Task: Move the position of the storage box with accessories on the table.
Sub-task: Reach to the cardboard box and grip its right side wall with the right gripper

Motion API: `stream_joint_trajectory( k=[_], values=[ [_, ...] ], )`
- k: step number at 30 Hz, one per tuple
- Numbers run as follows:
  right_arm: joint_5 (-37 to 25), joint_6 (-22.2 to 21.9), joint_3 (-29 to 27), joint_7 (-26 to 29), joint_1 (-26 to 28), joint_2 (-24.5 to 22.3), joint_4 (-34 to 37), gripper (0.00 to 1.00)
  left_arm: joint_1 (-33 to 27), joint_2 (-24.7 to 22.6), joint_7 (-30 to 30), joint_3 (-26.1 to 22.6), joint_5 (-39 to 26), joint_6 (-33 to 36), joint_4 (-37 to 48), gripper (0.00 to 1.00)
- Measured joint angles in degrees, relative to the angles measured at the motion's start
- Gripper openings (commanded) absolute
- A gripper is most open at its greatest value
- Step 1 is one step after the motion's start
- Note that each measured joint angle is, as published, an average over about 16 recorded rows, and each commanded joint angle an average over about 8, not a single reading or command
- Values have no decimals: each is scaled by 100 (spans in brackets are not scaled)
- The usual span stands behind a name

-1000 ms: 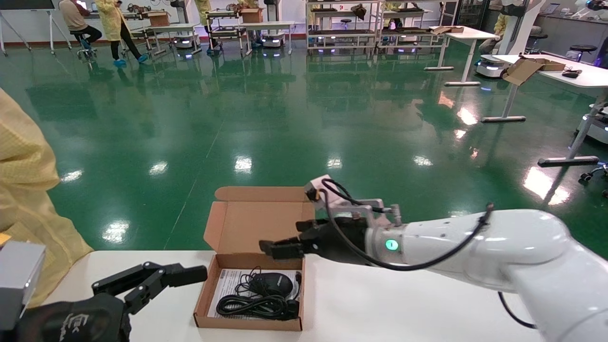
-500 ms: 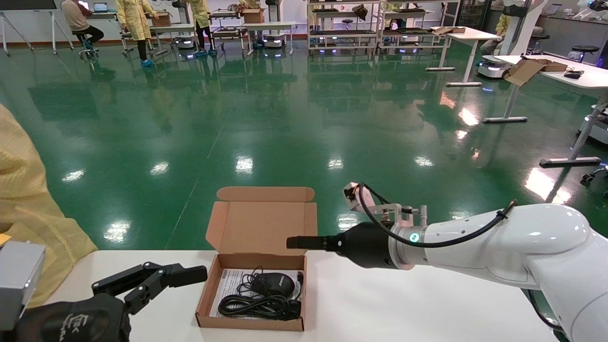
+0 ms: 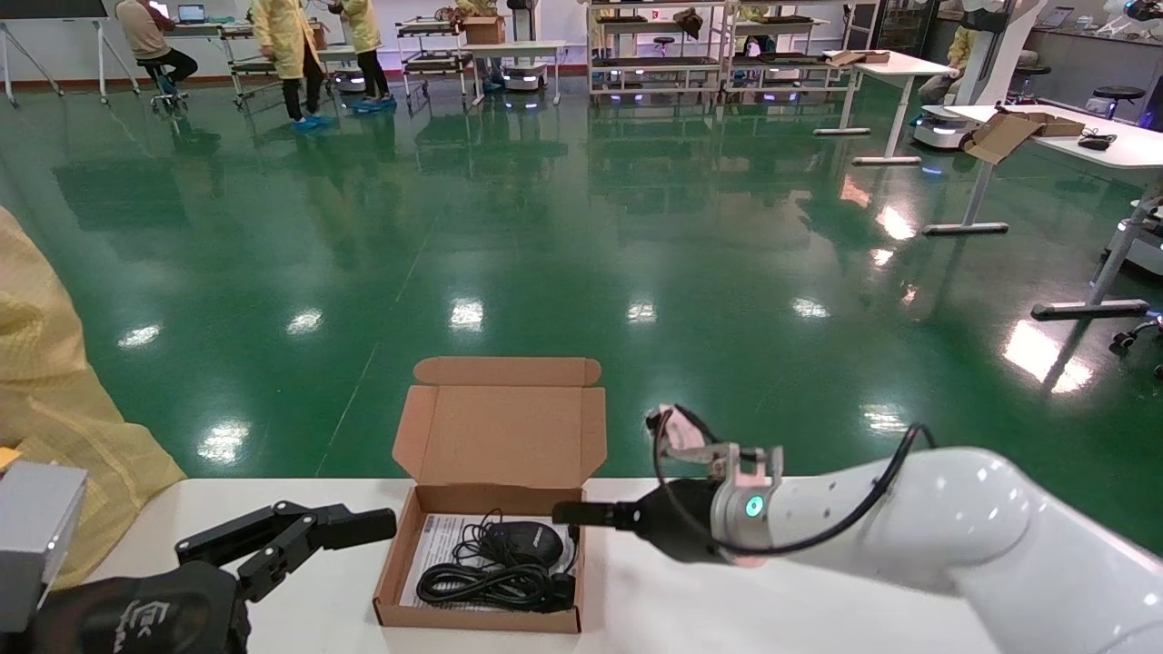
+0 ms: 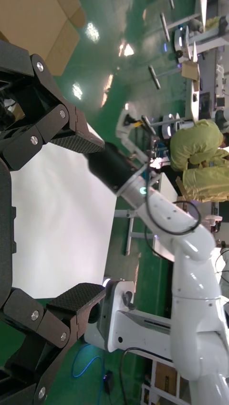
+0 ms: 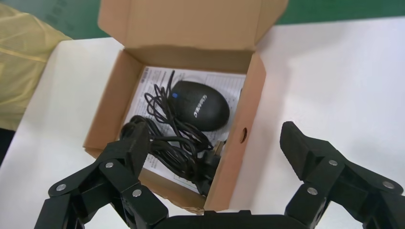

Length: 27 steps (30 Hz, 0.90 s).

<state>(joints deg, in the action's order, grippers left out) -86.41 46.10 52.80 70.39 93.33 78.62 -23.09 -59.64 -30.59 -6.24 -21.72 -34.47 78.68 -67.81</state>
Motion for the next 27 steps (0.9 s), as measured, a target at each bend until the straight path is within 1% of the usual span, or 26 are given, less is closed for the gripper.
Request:
stream_joint_trajectory(
  k=[6, 13, 21, 27],
  values=[
    [74, -523, 549, 503, -280, 3, -407, 100, 0, 0, 0, 0, 0, 0, 0, 100],
    [186, -1042, 1131, 926, -430, 0, -673, 100, 0, 0, 0, 0, 0, 0, 0, 100],
    [328, -1518, 1648, 1243, -466, -4, -807, 100, 0, 0, 0, 0, 0, 0, 0, 100],
    [450, -1775, 1955, 1402, -490, -7, -854, 100, 0, 0, 0, 0, 0, 0, 0, 100]
  ],
)
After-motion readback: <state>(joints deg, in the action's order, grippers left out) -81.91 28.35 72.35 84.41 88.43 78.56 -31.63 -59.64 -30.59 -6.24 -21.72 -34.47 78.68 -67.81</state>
